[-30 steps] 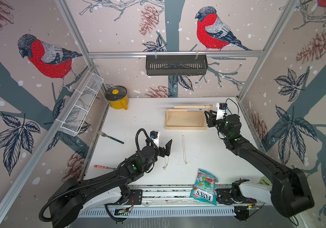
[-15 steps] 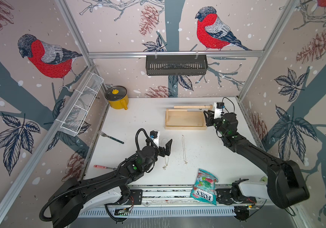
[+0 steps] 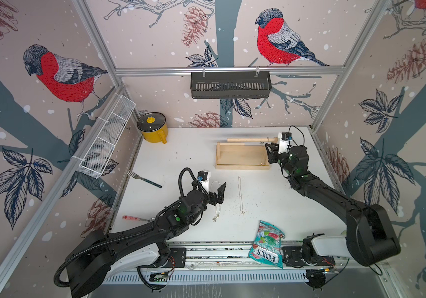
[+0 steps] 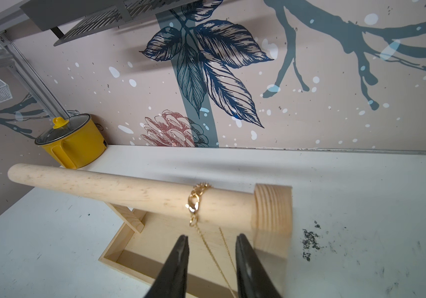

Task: Take the necklace off the jewelry display stand
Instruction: Take off the necklace from the stand.

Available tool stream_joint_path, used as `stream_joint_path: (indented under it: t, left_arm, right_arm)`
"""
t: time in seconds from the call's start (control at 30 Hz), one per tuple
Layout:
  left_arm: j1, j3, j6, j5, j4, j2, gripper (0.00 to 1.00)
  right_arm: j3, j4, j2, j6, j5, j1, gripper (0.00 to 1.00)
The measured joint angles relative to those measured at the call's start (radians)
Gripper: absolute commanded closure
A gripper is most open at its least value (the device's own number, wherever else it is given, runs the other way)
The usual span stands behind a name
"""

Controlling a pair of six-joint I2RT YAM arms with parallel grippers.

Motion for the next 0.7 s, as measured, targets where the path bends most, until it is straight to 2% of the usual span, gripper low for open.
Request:
stream_joint_path:
  t: [0.1, 0.6, 0.7]
  left_arm:
    - [0.0, 0.002, 0.0, 0.001, 0.0, 0.003, 0.03]
    - [0.0, 0.004, 0.001, 0.034, 0.0, 0.021, 0.03]
    - [0.0, 0.004, 0.002, 0.034, 0.0, 0.021, 0.03]
  right_arm:
    - [0.003, 0.002, 0.008, 0.0, 0.003, 0.0, 0.71]
    - [0.048, 0.006, 0.051, 0.002, -0.01, 0.002, 0.72]
    - [0.056, 0.005, 0.058, 0.0, -0.013, 0.002, 0.75]
